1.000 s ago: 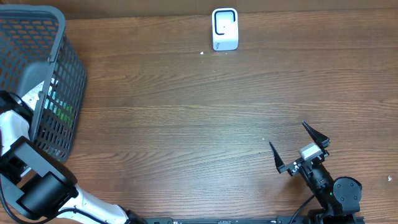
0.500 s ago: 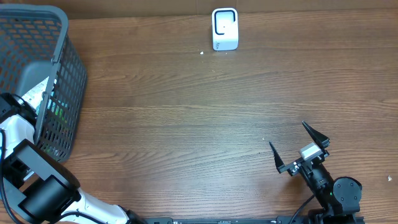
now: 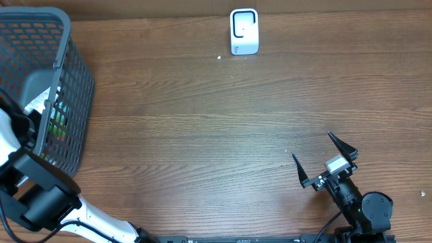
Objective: Scan the item barcode
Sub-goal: 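Grasp the green snack bag in the basket with the left gripper, then carry the green snack bag to the scanner and release it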
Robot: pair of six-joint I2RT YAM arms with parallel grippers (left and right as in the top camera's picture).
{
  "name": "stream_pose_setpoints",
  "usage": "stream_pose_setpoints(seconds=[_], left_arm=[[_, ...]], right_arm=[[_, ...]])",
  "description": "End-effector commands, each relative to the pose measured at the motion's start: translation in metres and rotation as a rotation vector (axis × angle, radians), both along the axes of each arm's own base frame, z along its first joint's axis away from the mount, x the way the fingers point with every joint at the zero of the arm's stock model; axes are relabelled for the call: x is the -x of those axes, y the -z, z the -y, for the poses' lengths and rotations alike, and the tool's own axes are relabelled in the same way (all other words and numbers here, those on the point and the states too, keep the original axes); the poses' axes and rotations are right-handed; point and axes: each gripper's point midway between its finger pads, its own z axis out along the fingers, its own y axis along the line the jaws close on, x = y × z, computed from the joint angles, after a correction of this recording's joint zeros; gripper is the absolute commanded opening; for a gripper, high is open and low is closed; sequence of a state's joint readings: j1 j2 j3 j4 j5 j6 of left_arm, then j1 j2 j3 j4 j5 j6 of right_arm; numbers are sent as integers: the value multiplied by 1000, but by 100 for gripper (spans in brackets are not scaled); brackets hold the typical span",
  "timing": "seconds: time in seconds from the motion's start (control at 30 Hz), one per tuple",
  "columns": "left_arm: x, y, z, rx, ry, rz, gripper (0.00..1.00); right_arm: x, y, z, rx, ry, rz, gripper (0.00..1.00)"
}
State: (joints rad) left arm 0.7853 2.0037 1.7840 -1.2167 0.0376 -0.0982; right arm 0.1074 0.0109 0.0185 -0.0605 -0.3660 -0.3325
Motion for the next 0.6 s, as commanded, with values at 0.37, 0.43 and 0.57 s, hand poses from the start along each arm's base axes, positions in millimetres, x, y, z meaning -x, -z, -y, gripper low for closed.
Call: stream_pose_setpoints(seconds=[0.37, 0.43, 0.57], left_arm=[[-30, -228, 25, -168, 63, 460, 4], [-33, -254, 45, -180, 117, 535, 4], [-36, -299, 101, -191, 251, 659, 4]], right_arm=[[0, 2, 0, -11, 0, -3, 100], [0, 2, 0, -11, 0, -3, 100], [0, 2, 0, -11, 0, -3, 100]])
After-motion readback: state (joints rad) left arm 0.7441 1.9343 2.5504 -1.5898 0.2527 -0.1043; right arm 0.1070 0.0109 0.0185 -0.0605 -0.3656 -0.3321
